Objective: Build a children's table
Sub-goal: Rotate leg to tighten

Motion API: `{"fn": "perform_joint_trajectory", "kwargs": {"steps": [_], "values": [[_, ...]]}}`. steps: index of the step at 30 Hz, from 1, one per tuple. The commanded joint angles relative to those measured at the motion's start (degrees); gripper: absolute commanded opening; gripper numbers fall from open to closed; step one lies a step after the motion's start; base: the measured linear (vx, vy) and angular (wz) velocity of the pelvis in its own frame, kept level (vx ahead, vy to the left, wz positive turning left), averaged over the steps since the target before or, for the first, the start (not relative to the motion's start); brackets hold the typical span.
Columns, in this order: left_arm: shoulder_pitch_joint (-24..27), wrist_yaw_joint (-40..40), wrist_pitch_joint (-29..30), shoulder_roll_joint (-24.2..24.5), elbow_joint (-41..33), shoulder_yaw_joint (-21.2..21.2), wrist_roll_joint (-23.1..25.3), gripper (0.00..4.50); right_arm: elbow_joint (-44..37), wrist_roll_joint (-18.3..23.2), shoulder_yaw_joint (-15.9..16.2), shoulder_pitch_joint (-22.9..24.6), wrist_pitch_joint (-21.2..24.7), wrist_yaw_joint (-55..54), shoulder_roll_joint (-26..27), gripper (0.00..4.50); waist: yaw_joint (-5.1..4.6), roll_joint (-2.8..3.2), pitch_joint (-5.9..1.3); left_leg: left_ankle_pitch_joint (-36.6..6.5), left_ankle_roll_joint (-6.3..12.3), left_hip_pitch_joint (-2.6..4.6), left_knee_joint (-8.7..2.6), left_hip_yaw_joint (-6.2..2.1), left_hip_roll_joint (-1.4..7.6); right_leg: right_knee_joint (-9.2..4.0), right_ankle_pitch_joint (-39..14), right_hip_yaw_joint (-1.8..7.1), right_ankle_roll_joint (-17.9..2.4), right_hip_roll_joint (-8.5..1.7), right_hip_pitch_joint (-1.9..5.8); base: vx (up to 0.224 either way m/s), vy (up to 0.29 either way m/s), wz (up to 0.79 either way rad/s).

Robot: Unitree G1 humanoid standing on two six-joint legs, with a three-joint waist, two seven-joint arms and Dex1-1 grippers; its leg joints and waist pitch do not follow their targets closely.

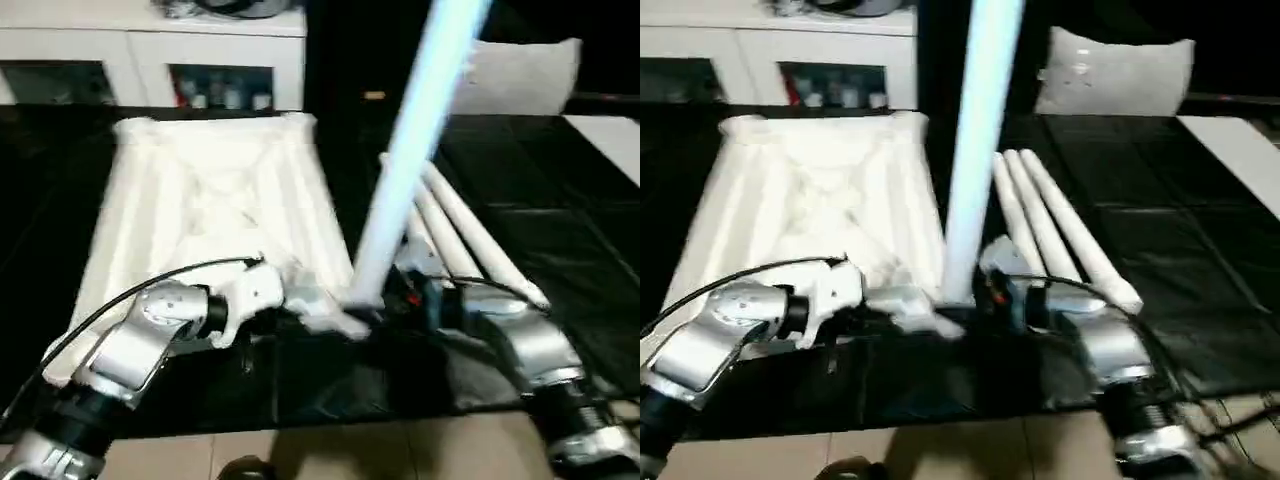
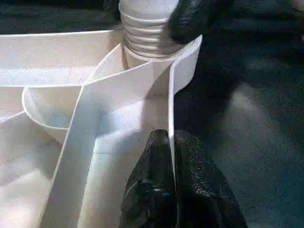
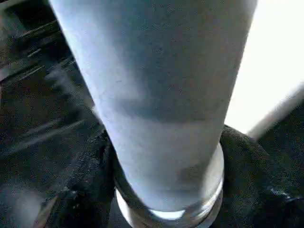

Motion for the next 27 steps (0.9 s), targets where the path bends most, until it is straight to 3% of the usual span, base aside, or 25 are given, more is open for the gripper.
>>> {"fn": "perform_joint_trajectory", "kwargs": {"steps": [1, 3, 5, 7, 9, 11, 12, 15, 23, 27], "values": [[0.1, 4.9, 3.2, -3.4, -4.9, 0.9, -1.5, 0.0, 2.5, 0.1, -1.4, -1.5, 3.0, -7.9, 3.2, 2.72, -0.26, 0.55, -3.0, -19.8, -3.89, 1.41, -5.13, -3.85, 5.87, -5.24, -19.8, 3.44, -11.0, -6.79, 1.18, 0.0, 0.0, 0.0], [0.6, 10.4, 7.1, -6.5, -6.6, 1.9, 0.0, 0.0, 3.6, 0.6, -3.1, -2.6, 5.0, -12.6, 6.1, 2.72, -0.78, 0.57, -3.05, -19.3, -3.79, 1.23, -5.15, -3.9, 5.82, -5.37, -19.2, 3.45, -10.3, -6.7, 1.31, 0.0, 0.0, 0.0], [1.0, 16.8, 11.1, -11.3, -8.3, 2.8, 2.1, 0.0, 4.9, -0.2, -3.5, -3.5, 5.3, -17.6, 8.8, 2.72, -0.92, 0.42, -2.93, -19.2, -3.27, 1.65, -4.82, -3.43, 5.7, -5.62, -18.3, 3.74, -10.3, -6.56, 0.83, 0.0, 0.0, 0.0], [1.1, 19.2, 12.3, -13.1, -8.8, 2.9, 2.8, 0.0, 5.3, -0.7, -3.9, -3.8, 5.6, -19.9, 10.1, 2.72, -0.94, 0.39, -3.05, -16.4, -2.27, 1.22, -4.7, -3.45, 5.64, -5.64, -16.5, 3.74, -10.3, -6.67, 1.35, 0.0, 0.0, 0.0], [1.2, 23.1, 14.0, -16.1, -9.4, 2.5, 3.6, 0.0, 6.2, -2.3, -3.9, -3.9, 5.3, -23.2, 11.9, 2.72, -1.01, 0.01, -3.16, -14.3, -1.4, 1.23, -4.67, -3.24, 5.72, -5.43, -13.2, 3.7, -10.5, -6.39, 1.28, 0.0, 0.0, 0.0], [1.2, 25.5, 15.4, -17.8, -9.9, 1.8, 4.2, 0.0, 7.2, -3.9, -3.7, -3.9, 3.9, -25.7, 12.8, 2.72, -0.92, 0.22, -3.32, -12.3, -0.38, 1.13, -4.56, -3.09, 5.59, -5.26, -9.9, 3.59, -10.9, -6.32, 1.47, 0.0, 0.0, 0.0], [1.0, 26.0, 15.2, -17.8, -9.7, 1.7, 4.6, 0.0, 7.5, -3.6, -4.2, -3.9, 3.4, -25.9, 12.8, 3.07, -0.82, -0.12, -3.38, -10.7, 0.41, 1.04, -4.5, -3.02, 5.57, -5.07, -7.8, 3.51, -11.1, -6.37, 1.67, 0.0, 0.0, 0.0], [0.5, 25.9, 15.1, -16.9, -9.4, 1.8, 5.3, 0.0, 7.6, -2.9, -5.1, -3.8, 2.9, -25.9, 12.3, 3.44, -0.66, 0.08, -3.37, -8.8, 2.17, 1.08, -4.44, -2.92, 5.57, -5.08, -5.0, 3.32, -11.4, -6.29, 1.82, 0.0, 0.0, 0.0], [-0.2, 23.3, 12.9, -12.5, -7.6, 2.3, 6.1, 0.0, 6.0, -3.7, -4.8, -2.8, 0.0, -22.6, 9.8, 4.17, -0.54, 0.3, -3.35, -11.5, 0.66, 1.23, -4.7, -3.01, 5.72, -5.41, -8.5, 3.26, -10.5, -6.35, 1.84, 0.0, 0.0, 0.0], [-0.3, 20.8, 10.5, -9.9, -6.0, 2.1, 5.6, 0.0, 3.9, -2.6, -4.5, -1.8, -1.1, -18.3, 7.5, 4.37, -0.34, 0.6, -3.48, -11.2, 0.48, 1.22, -4.71, -3.03, 5.78, -5.2, -6.8, 3.21, -10.5, -6.2, 1.91, 0.0, 0.0, 0.0]]}}
